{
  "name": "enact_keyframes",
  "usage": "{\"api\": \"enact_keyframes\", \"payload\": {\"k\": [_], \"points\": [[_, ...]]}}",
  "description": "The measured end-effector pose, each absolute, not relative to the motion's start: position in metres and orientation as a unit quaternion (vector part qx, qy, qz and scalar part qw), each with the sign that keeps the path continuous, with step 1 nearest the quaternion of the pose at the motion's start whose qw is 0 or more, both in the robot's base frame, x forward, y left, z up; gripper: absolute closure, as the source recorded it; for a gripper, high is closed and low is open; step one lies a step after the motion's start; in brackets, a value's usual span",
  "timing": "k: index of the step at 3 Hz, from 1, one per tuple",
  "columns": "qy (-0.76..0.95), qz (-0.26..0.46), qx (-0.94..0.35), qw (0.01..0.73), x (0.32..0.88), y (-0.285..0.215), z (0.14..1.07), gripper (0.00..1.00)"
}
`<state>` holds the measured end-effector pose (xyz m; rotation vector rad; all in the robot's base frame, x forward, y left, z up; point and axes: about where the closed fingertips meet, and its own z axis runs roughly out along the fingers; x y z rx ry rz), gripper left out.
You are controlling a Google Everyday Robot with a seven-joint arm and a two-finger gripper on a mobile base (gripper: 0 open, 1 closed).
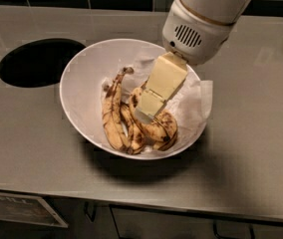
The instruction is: Pick banana from white bowl
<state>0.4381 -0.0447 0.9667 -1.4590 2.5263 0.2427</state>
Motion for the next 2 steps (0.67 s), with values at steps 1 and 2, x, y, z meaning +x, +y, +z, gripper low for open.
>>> {"api": "enact_keyframes", "payload": {"k": [1,2], "points": [[0.867,0.085,-0.481,0.103,0.4386,-0.0352,0.958,0.0],[0.882,0.086,-0.453,0.093,0.4389,-0.0262,0.9488,0.0]]}}
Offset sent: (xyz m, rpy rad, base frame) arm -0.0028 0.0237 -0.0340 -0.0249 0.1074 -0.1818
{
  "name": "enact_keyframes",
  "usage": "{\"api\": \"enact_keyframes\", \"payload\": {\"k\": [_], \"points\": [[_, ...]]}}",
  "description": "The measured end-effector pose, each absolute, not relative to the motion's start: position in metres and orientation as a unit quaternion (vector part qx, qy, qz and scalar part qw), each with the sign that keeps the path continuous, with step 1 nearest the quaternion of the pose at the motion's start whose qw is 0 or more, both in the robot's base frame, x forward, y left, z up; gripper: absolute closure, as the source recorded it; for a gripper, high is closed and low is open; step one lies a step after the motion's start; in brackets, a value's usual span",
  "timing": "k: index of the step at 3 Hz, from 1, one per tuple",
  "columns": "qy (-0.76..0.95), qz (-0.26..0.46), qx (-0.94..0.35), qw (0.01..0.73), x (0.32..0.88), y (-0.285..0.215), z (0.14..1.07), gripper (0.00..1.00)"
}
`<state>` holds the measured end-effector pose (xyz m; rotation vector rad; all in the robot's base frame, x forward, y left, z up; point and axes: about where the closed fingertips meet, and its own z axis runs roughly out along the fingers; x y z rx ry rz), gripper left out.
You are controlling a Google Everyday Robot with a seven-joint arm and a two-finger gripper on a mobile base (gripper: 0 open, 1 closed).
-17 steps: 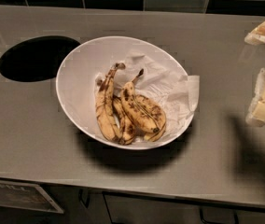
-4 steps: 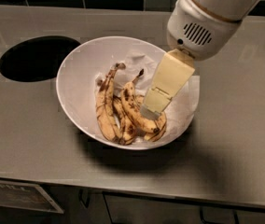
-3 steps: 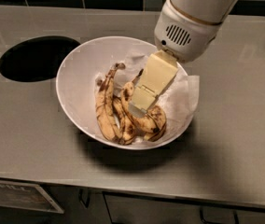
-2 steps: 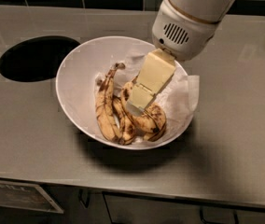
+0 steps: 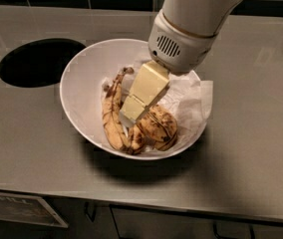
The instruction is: Pick banana from white bowl
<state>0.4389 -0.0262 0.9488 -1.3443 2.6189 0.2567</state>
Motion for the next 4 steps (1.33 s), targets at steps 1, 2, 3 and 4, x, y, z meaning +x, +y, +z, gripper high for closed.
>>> {"api": "enact_keyframes", "payload": {"k": [1,2,3,4], "points": [[0.896,0.082,-0.429,0.081,0.438,-0.019,0.942,0.0],[0.907,0.077,-0.407,0.077,0.436,-0.019,0.939,0.0],[0.913,0.08,-0.395,0.071,0.433,-0.018,0.93,0.0],[0.915,0.082,-0.389,0.063,0.431,-0.016,0.921,0.05]]}}
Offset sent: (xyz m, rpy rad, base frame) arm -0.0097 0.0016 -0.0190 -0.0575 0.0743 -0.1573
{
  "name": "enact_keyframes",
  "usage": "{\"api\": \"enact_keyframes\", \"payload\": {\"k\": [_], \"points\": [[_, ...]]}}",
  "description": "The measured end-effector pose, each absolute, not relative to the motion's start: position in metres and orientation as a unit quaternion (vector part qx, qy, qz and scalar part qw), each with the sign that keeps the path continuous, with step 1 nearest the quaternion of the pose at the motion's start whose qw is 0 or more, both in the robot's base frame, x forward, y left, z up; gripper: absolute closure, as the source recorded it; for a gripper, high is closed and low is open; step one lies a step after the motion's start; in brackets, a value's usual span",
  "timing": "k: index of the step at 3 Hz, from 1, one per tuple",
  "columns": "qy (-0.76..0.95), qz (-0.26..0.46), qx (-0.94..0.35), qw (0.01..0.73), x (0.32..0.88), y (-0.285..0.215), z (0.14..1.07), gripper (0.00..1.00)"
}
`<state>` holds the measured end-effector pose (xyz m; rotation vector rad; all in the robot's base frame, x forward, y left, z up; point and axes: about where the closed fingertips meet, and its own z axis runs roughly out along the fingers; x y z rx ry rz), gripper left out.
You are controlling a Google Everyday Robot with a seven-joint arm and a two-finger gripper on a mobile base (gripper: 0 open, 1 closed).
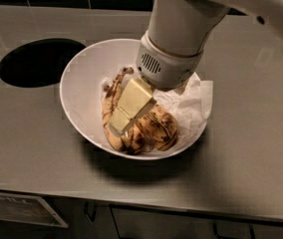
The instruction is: Pick banana from white bowl
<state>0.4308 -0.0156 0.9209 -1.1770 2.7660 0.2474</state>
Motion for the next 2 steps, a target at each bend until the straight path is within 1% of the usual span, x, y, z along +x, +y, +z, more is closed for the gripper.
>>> {"api": "enact_keyframes", "payload": {"k": [1,2], "points": [[0.916,0.084,-0.388,0.056,0.4308,-0.0146,0.9141,0.07],[0.917,0.084,-0.387,0.047,0.431,-0.015,0.9064,0.12]]}}
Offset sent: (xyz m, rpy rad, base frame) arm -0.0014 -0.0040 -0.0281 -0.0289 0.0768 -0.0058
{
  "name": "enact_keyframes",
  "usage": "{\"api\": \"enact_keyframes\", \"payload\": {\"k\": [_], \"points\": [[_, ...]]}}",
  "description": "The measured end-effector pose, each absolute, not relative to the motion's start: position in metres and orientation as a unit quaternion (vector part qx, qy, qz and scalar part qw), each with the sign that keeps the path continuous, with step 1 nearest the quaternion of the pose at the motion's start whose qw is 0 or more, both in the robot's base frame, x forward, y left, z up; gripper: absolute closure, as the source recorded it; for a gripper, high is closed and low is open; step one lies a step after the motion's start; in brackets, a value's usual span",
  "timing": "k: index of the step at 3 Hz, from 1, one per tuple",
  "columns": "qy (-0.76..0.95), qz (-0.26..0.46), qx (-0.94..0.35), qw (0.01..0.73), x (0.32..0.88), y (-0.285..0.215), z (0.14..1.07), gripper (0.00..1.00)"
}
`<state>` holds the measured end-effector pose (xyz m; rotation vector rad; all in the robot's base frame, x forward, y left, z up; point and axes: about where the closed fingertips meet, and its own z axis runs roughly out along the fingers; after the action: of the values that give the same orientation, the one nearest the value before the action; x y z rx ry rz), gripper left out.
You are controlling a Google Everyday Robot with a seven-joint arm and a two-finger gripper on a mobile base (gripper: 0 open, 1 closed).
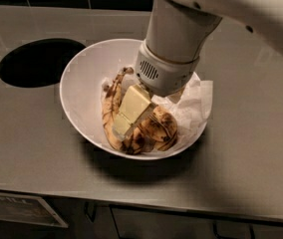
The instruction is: Pick banana from white bowl
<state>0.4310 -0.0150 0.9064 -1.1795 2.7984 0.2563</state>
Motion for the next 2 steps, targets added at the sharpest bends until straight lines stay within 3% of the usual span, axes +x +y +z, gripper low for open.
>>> {"api": "enact_keyframes", "payload": {"k": [2], "points": [[0.921,0.064,-0.382,0.034,0.4332,-0.025,0.8963,0.16]]}}
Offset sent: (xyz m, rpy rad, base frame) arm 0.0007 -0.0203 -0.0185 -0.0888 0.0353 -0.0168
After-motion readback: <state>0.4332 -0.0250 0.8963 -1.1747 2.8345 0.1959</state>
